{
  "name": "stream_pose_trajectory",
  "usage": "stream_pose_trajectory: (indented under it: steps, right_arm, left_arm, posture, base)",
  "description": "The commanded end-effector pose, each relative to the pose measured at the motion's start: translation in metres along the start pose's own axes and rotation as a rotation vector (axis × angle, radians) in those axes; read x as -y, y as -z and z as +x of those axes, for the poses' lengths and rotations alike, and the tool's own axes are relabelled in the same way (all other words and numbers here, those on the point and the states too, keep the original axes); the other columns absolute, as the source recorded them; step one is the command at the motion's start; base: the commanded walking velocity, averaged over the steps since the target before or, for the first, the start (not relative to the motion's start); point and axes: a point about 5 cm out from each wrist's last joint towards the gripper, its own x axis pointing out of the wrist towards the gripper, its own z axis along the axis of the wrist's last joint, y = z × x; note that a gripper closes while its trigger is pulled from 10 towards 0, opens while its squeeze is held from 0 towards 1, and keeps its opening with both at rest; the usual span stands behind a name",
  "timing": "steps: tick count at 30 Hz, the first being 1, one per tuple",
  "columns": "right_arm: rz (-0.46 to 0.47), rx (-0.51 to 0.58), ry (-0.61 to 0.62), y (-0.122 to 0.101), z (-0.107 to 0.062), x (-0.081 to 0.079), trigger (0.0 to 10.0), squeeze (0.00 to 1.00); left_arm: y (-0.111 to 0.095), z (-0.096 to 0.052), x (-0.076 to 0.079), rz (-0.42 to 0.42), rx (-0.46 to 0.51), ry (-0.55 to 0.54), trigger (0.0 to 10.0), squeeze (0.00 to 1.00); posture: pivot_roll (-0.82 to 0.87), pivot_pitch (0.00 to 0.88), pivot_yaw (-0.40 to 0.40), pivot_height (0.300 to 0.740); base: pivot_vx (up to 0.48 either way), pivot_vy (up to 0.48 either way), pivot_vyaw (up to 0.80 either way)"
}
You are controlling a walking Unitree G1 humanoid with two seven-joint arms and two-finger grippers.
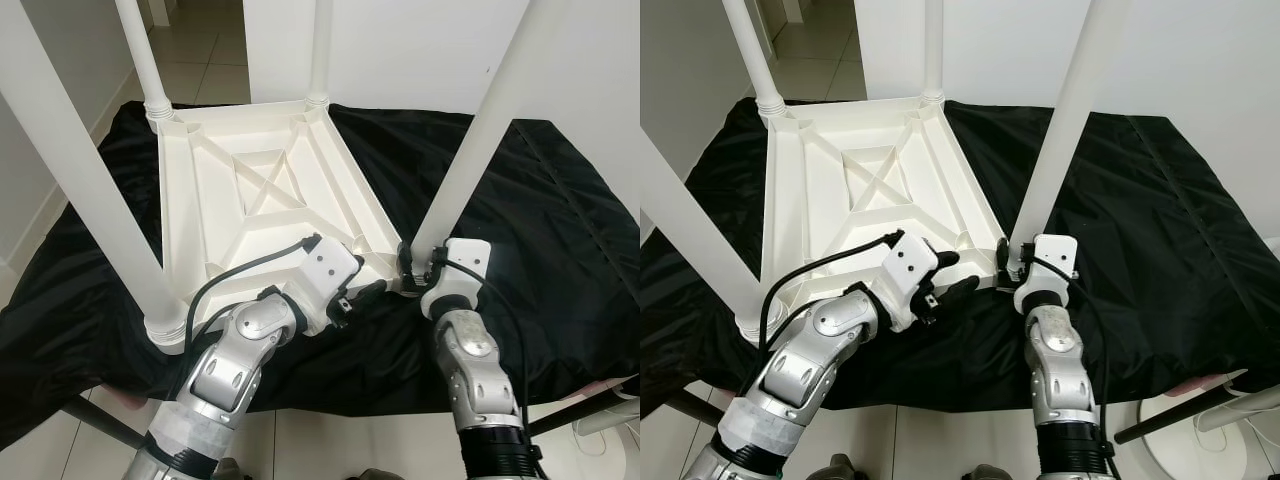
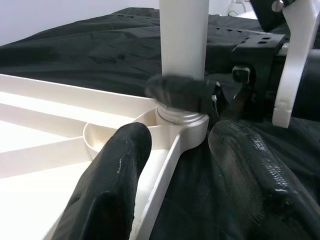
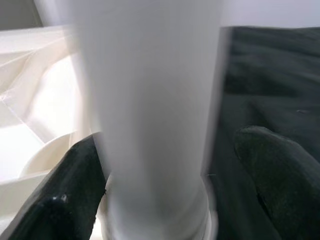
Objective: Building children table
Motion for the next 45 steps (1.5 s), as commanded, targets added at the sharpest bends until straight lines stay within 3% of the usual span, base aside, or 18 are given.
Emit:
stream_pose_trajectory:
  steps: [1, 2, 3, 7, 9, 11, 15, 19, 20, 21, 23, 24, 34, 35, 36, 37, 42, 45]
  right_arm:
    - [0.001, -0.014, -0.113, -0.001, 0.001, 0.004, 10.0, 0.00]
    - [0.001, -0.014, -0.113, -0.001, 0.001, 0.004, 10.0, 0.00]
    - [-0.025, -0.022, -0.223, -0.002, 0.002, 0.009, 10.0, 0.00]
    - [-0.081, -0.029, -0.355, -0.004, 0.005, 0.018, 10.0, 0.00]
    - [-0.081, -0.029, -0.355, -0.004, 0.005, 0.018, 10.0, 0.00]
    - [-0.148, -0.022, -0.442, -0.008, 0.016, 0.024, 10.0, 0.00]
    - [-0.194, -0.023, -0.499, -0.011, 0.027, 0.026, 10.0, 0.00]
    - [-0.207, -0.027, -0.523, -0.013, 0.033, 0.026, 10.0, 0.00]
    - [-0.242, -0.047, -0.554, -0.014, 0.043, 0.026, 6.0, 0.00]
    - [-0.242, -0.047, -0.554, -0.014, 0.043, 0.026, 6.0, 0.00]
    - [-0.256, -0.064, -0.582, -0.013, 0.046, 0.027, 3.0, 0.00]
    - [-0.256, -0.071, -0.592, -0.012, 0.046, 0.027, 0.0, 0.00]
    - [-0.241, -0.098, -0.639, -0.002, 0.044, 0.035, 0.0, 0.00]
    - [-0.232, -0.103, -0.639, 0.000, 0.042, 0.035, 1.9, 0.00]
    - [-0.226, -0.107, -0.641, 0.001, 0.042, 0.035, 1.9, 0.00]
    - [-0.216, -0.103, -0.625, 0.001, 0.042, 0.035, 10.0, 0.00]
    - [-0.187, -0.064, -0.525, -0.003, 0.045, 0.037, 10.0, 0.00]
    - [-0.170, -0.021, -0.347, -0.008, 0.050, 0.041, 10.0, 0.00]
  left_arm:
    - [-0.003, 0.001, -0.001, 0.012, 0.004, -0.020, 10.0, 0.00]
    - [-0.003, 0.001, -0.001, 0.012, 0.004, -0.020, 10.0, 0.00]
    - [-0.002, 0.000, -0.001, 0.010, 0.003, -0.019, 10.0, 0.00]
    - [0.000, -0.001, 0.000, 0.016, -0.009, -0.014, 10.0, 0.00]
    - [0.000, -0.001, 0.000, 0.016, -0.009, -0.014, 10.0, 0.00]
    - [0.000, 0.000, -0.001, 0.024, -0.011, -0.011, 10.0, 0.00]
    - [-0.002, 0.001, -0.003, 0.028, -0.005, -0.012, 10.0, 0.00]
    - [-0.003, 0.001, -0.003, 0.029, -0.002, -0.011, 10.0, 0.00]
    - [-0.006, 0.002, -0.004, 0.036, 0.004, -0.010, 10.0, 0.00]
    - [-0.006, 0.002, -0.004, 0.036, 0.004, -0.010, 10.0, 0.00]
    - [-0.007, 0.002, -0.004, 0.039, 0.005, -0.011, 10.0, 0.00]
    - [-0.007, 0.002, -0.005, 0.039, 0.006, -0.012, 10.0, 0.00]
    - [-0.008, 0.001, -0.004, 0.037, 0.010, -0.017, 10.0, 0.00]
    - [-0.009, 0.001, -0.004, 0.038, 0.011, -0.016, 10.0, 0.00]
    - [-0.009, 0.000, -0.004, 0.038, 0.012, -0.016, 10.0, 0.00]
    - [-0.009, 0.000, -0.004, 0.039, 0.012, -0.015, 10.0, 0.00]
    - [-0.009, 0.001, -0.004, 0.038, 0.012, -0.015, 10.0, 0.00]
    - [-0.009, 0.001, -0.004, 0.036, 0.014, -0.013, 10.0, 0.00]
  posture:
    - [-0.05, 0.000, -0.018, 0.740]
    - [-0.05, 0.000, -0.018, 0.740]
    - [-0.05, 0.000, -0.020, 0.740]
    - [-0.05, 0.000, -0.023, 0.740]
    - [-0.05, 0.000, -0.023, 0.740]
    - [-0.04, 0.000, -0.022, 0.740]
    - [-0.04, 0.000, -0.021, 0.740]
    - [-0.03, 0.000, -0.017, 0.740]
    - [-0.03, 0.000, -0.016, 0.740]
    - [-0.03, 0.000, -0.016, 0.740]
    - [-0.03, 0.000, -0.016, 0.740]
    - [-0.02, 0.000, -0.017, 0.740]
    - [-0.02, 0.000, -0.018, 0.740]
    - [-0.02, 0.000, -0.016, 0.740]
    - [-0.02, 0.000, -0.016, 0.740]
    - [-0.02, 0.000, -0.016, 0.740]
    - [-0.02, 0.000, -0.015, 0.740]
    - [-0.03, 0.000, -0.012, 0.740]
  base:
    - [0.000, 0.000, 0.00]
    - [0.000, 0.000, 0.00]
    - [0.000, 0.000, 0.00]
    - [0.000, 0.000, 0.00]
    - [0.000, 0.000, 0.00]
    - [0.000, 0.000, 0.00]
    - [0.000, 0.000, 0.00]
    - [0.000, 0.000, 0.00]
    - [0.000, 0.000, 0.00]
    - [0.000, 0.000, 0.00]
    - [0.000, 0.000, 0.00]
    - [0.000, 0.000, 0.00]
    - [0.000, 0.000, 0.00]
    - [0.000, 0.000, 0.00]
    - [0.000, 0.000, 0.00]
    - [0.000, 0.000, 0.00]
    - [0.000, 0.000, 0.00]
    - [0.000, 0.000, 0.00]
